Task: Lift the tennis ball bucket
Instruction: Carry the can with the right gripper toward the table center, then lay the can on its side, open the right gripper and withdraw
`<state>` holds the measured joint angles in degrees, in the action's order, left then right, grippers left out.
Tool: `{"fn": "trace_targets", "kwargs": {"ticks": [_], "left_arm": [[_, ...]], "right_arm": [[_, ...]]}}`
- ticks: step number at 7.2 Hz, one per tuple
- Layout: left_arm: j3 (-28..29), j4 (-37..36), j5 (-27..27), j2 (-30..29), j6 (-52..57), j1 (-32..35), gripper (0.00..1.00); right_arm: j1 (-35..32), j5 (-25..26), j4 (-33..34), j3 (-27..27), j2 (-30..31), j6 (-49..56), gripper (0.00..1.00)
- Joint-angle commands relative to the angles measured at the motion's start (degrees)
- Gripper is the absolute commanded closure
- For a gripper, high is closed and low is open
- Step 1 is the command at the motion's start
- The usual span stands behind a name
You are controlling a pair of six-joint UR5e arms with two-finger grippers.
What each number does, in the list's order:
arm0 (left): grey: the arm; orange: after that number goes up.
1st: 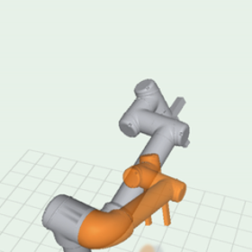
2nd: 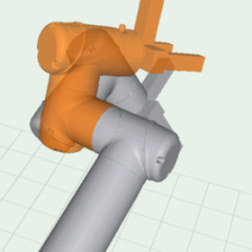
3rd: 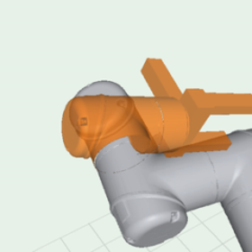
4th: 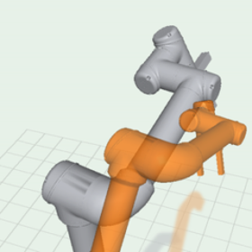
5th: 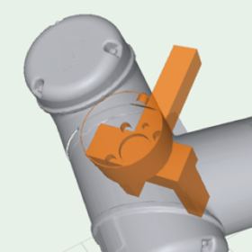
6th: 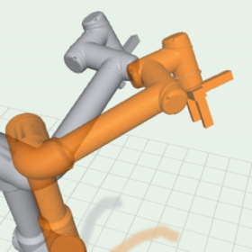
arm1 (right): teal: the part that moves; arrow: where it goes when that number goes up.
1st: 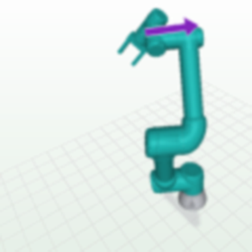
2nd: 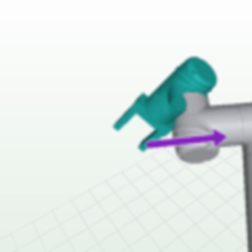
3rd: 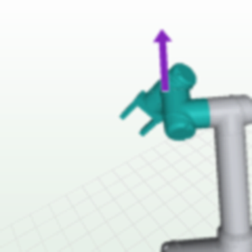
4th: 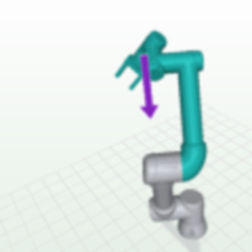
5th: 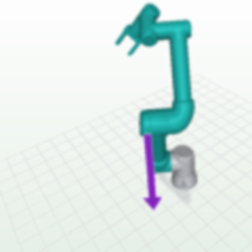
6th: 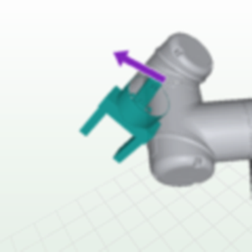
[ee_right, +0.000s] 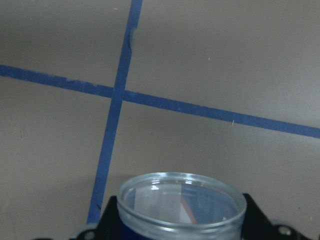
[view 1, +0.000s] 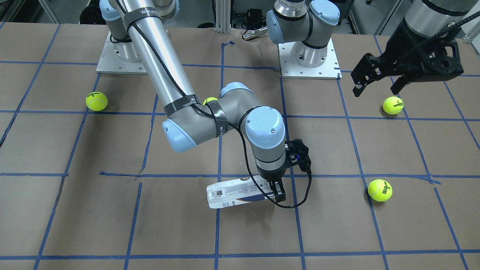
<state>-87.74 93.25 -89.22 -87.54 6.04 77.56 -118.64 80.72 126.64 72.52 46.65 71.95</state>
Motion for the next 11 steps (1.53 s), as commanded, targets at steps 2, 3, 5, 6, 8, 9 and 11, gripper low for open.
{"fn": "trace_targets", "kwargs": {"ticks": [2,3,5,6,8,9,11], "left_arm": [[-0.06,0.0,0.28,0.0,0.02,-0.04,0.0],[-0.06,0.0,0.19,0.0,0.02,-0.04,0.0],[-0.15,0.0,0.28,-0.26,0.02,0.22,0.0],[-0.5,-0.17,0.19,-0.43,0.11,-0.39,0.0],[-1.03,-0.35,6.11,-2.36,0.02,-0.39,0.0],[-2.08,-3.74,13.21,-4.2,-1.02,-0.31,0.0],[-8.72,-19.16,21.76,-9.37,-1.21,-0.04,0.0]], "right_arm": [[4.44,-1.32,0.46,-2.02,2.19,-0.06,0.02],[10.04,-6.14,-3.47,-2.64,4.65,-0.32,0.02],[21.21,-11.45,-15.03,-1.87,11.58,-4.85,0.0],[24.48,-10.24,-23.38,-1.68,15.54,-19.51,0.0],[24.77,5.67,-27.75,1.55,25.81,-29.73,0.0],[25.39,8.2,-31.16,3.31,30.38,-36.55,0.0],[25.92,8.4,-35.4,4.21,34.81,-56.41,0.0]]}}
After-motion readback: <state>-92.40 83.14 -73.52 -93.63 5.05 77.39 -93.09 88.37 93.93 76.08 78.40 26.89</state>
